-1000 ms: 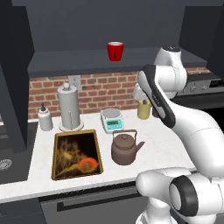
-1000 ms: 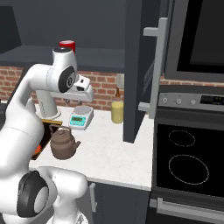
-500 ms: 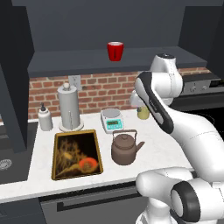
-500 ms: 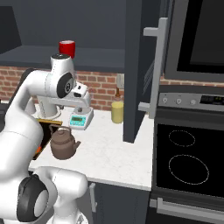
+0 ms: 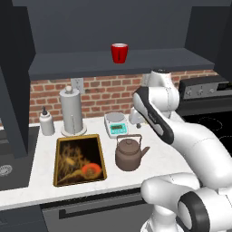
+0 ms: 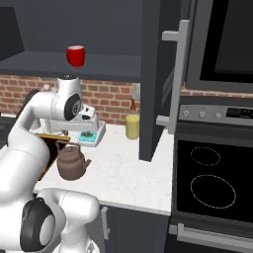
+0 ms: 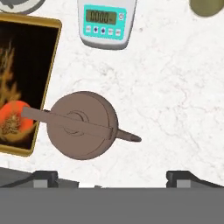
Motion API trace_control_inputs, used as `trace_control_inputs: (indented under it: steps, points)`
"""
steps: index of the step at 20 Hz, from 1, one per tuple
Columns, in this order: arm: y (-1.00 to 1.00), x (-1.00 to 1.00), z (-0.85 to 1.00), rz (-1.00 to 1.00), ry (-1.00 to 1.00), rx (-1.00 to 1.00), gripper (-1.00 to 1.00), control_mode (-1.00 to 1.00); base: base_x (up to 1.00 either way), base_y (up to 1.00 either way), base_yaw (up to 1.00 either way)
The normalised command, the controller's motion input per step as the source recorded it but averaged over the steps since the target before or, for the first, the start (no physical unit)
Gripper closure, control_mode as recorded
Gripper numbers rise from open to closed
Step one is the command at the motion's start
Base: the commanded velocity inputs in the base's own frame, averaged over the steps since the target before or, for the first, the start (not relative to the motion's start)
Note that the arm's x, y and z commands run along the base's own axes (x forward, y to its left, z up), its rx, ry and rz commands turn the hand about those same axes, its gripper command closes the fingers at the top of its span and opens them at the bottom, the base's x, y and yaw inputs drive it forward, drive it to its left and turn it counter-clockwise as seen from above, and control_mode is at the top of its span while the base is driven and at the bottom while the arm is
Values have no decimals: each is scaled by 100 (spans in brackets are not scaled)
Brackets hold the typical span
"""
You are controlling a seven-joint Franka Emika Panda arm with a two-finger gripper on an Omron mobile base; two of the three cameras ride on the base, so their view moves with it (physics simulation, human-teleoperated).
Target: Pick the kettle from the counter and place it on the tray. Then pick the mug from the cabinet and place it on the tray. Then close the cabinet doors.
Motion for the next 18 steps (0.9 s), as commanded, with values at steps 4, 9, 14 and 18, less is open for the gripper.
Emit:
trace_control_inputs:
  steps: [4, 9, 14, 18]
  points:
    - [8, 0, -22, 34, 0, 0, -100, -100, 0, 0, 0]
    - [0, 8, -9, 33, 0, 0, -100, -100, 0, 0, 0]
    - [7, 34, -9, 27, 0, -2, -100, -100, 0, 0, 0]
    - [22, 45, -25, 24, 5, -8, -100, -100, 0, 0, 0]
